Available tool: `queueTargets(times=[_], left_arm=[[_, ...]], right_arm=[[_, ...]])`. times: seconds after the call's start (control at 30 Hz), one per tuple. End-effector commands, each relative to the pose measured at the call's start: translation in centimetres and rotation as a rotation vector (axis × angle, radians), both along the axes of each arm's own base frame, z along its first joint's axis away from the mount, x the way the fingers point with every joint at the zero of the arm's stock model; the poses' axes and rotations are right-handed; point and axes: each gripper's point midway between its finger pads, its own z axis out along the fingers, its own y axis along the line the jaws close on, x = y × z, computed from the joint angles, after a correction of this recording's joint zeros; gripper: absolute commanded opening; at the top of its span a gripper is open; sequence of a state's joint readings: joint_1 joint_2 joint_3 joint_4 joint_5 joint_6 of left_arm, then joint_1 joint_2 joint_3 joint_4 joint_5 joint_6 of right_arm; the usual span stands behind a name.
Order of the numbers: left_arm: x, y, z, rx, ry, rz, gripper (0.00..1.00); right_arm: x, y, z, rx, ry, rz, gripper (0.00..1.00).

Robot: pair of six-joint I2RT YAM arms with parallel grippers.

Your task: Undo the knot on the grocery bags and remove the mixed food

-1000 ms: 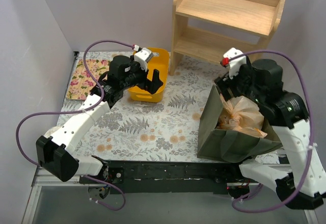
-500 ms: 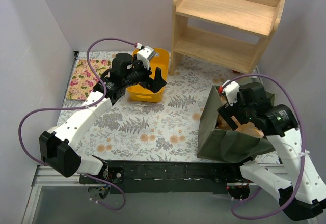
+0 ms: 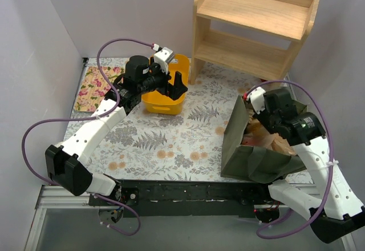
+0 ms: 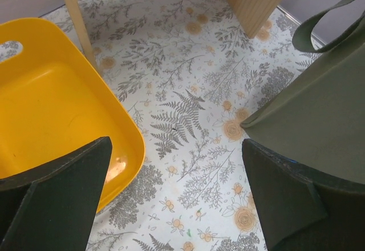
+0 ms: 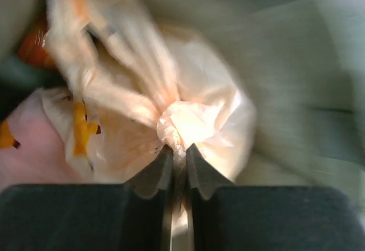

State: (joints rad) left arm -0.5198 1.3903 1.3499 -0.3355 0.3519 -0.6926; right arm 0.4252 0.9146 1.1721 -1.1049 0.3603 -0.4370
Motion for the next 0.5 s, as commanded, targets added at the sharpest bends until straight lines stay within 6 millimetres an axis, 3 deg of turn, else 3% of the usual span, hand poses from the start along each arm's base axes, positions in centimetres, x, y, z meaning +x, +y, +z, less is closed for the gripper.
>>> queueTargets(times=[0.0,0.07,0.1,0.17,0.2,0.47], left_arm=[[1.2,-0.6,2.9,-0.034,-0.067,0.001,0.98],[1.6,-1.0,3.0,-0.041,-0.063,-0.003,0.98],[1.8,-1.2,3.1,-0.045,-0.066,-0.004,0.98],[2.3,-1.5,3.1,-0.050,-0.065,-0.004,0.98],[2.5,-1.6,3.0,-0.049,-0.063,-0.001,0.98],[3.6,-1.7,3.5,-0.042,-0.079,0.019,0.98]], right_arm=[[2.6,0.7,10.7,0.083,-0.281,0.028,0.09],[3.0,1.0,14.5,0.115,-0.383,0.050,0.01],[3.0,1.1,17.7,0.127,-0.462,0.076,0.01],[3.1,1.5,20.6,0.150,-0.536,0.115,0.01],[2.8,1.5,23.2,0.155,-0.601,0.136,0.01],[3.5,2.0,34.0,0.156,-0.908,0.207,0.01]])
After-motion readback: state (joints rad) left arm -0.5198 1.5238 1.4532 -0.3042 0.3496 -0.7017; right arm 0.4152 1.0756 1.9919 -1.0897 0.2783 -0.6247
